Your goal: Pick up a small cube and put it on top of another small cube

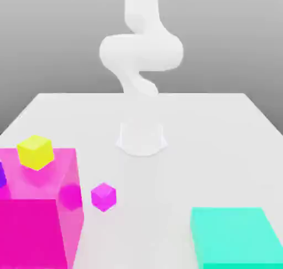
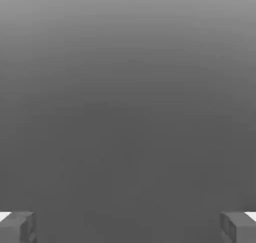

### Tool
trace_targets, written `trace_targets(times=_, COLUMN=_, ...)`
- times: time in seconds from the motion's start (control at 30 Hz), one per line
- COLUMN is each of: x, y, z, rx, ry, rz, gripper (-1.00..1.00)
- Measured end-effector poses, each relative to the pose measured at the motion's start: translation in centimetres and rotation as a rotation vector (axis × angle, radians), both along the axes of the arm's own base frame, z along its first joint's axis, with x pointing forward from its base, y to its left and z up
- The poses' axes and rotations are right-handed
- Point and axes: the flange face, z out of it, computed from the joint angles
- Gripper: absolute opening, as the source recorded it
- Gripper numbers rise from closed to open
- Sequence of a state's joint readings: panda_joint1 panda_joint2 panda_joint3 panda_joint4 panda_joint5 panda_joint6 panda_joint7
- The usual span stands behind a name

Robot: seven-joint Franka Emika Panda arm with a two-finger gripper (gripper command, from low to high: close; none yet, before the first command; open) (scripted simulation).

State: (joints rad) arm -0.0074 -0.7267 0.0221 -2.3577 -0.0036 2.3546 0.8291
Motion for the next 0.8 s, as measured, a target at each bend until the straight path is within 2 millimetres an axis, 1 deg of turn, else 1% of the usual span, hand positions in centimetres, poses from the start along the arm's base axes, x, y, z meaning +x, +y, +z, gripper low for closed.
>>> trace_targets(times=0.07, x=2.3, y=1.0, z=-4.9, rx=-0.003, ry=0.075, rz=-0.003, gripper=0.0)
trace_targets(times=0.1, x=3.2, y=1.2, z=-7.4, rx=-0.001, ry=0.112, rz=-0.01, gripper=0.0)
trace_targets(times=0.17, x=4.5, y=0.8, z=-12.4, rx=0.015, ry=0.181, rz=-0.04, gripper=0.0)
trace_targets(times=0.27, x=5.4, y=-0.5, z=-19.9, rx=0.048, ry=0.282, rz=-0.099, gripper=0.0)
trace_targets(times=0.3, x=5.4, y=-0.5, z=-19.9, rx=0.048, ry=0.282, rz=-0.099, gripper=0.0)
trace_targets(times=0.37, x=5.0, y=-1.4, z=-24.9, rx=0.071, ry=0.351, rz=-0.145, gripper=0.0)
trace_targets(times=0.47, x=3.3, y=-2.8, z=-32.5, rx=0.109, ry=0.46, rz=-0.22, gripper=0.0)
trace_targets(times=0.53, x=1.3, y=-3.7, z=-37.6, rx=0.137, ry=0.538, rz=-0.278, gripper=0.0)
trace_targets(times=0.57, x=0.1, y=-4.5, z=-40.2, rx=0.155, ry=0.575, rz=-0.322, gripper=0.0)
trace_targets(times=0.6, x=-1.0, y=-5.4, z=-42.0, rx=0.172, ry=0.599, rz=-0.367, gripper=0.0)
trace_targets(times=0.67, x=-2.7, y=-7.4, z=-43.9, rx=0.199, ry=0.624, rz=-0.455, gripper=0.0)
trace_targets(times=0.73, x=-5.2, y=-9.5, z=-45.4, rx=0.231, ry=0.651, rz=-0.566, gripper=0.0)
trace_targets(times=0.77, x=-6.6, y=-10.3, z=-46.2, rx=0.246, ry=0.671, rz=-0.618, gripper=0.0)
trace_targets(times=0.8, x=-7.3, y=-10.7, z=-47.0, rx=0.254, ry=0.681, rz=-0.646, gripper=0.0)
